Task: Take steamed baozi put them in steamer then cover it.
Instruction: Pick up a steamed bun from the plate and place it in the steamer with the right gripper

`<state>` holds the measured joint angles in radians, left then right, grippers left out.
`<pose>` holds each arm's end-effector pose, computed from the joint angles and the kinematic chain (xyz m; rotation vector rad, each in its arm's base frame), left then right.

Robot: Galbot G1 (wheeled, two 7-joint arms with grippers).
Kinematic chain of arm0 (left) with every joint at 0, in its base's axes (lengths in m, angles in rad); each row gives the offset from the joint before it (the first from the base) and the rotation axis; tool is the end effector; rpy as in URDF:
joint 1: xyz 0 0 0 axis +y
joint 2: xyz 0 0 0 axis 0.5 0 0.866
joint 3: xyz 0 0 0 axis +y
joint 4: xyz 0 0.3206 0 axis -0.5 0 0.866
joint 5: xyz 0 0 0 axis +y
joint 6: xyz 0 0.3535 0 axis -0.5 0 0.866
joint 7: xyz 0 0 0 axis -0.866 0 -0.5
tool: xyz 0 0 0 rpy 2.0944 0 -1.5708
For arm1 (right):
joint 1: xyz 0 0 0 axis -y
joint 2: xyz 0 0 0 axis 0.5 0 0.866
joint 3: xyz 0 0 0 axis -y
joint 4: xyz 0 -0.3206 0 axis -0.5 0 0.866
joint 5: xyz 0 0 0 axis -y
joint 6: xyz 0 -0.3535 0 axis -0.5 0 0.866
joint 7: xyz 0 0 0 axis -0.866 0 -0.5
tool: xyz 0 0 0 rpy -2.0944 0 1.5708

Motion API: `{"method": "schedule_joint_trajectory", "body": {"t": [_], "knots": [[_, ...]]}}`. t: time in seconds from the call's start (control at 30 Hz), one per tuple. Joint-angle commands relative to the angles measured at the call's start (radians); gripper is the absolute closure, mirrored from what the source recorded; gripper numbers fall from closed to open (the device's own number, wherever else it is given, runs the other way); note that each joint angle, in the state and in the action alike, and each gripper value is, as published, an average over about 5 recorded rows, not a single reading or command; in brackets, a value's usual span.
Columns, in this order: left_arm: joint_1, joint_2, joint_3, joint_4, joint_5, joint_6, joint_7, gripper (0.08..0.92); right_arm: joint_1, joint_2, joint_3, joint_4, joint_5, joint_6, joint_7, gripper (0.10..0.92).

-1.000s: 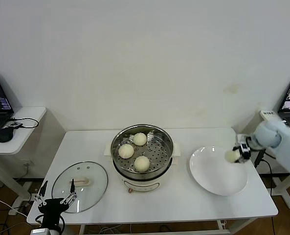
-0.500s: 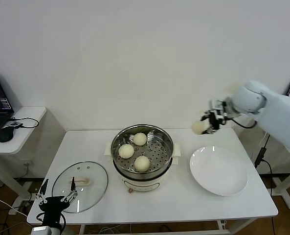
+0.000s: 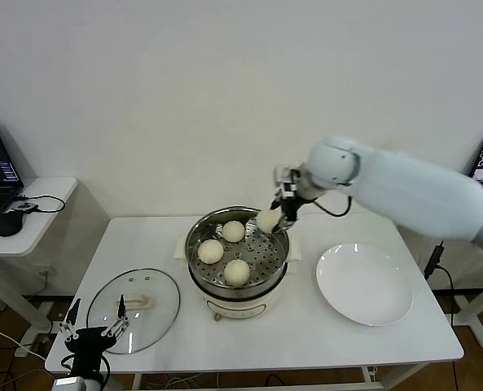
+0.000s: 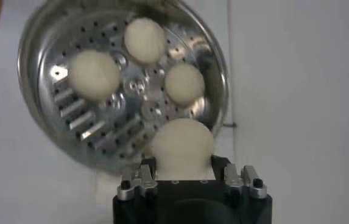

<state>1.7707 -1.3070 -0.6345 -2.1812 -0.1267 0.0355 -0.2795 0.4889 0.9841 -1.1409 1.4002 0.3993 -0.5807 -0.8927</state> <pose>0.1459 0.0617 -0.2697 0.3191 -2.9989 -0.2539 0.5075 0.0781 -0.0502 1.3482 -1.6182 1.3836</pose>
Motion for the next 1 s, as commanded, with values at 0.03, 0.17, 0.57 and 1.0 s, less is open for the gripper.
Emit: {"method": "schedule_joint_trajectory", "body": {"t": [0.03, 0.17, 0.57, 1.0], "knots": [[-0.003, 0.001, 0.0, 0.002, -0.001, 0.0, 0.0, 0.177, -0.03, 0.123, -0.06, -0.032, 0.038, -0.07, 0.032, 0.448], [-0.01, 0.0, 0.003, 0.007, -0.001, -0.001, -0.001, 0.177, -0.055, 0.122, -0.062, -0.042, -0.004, -0.074, 0.03, 0.448], [-0.01, 0.001, 0.001, 0.007, -0.001, -0.001, -0.001, 0.177, -0.092, 0.106, -0.057, -0.051, -0.069, -0.09, 0.036, 0.442], [-0.007, 0.004, -0.005, -0.003, 0.0, 0.0, 0.0, 0.177, -0.081, -0.037, 0.068, 0.076, 0.016, -0.112, 0.151, 0.206]]}}
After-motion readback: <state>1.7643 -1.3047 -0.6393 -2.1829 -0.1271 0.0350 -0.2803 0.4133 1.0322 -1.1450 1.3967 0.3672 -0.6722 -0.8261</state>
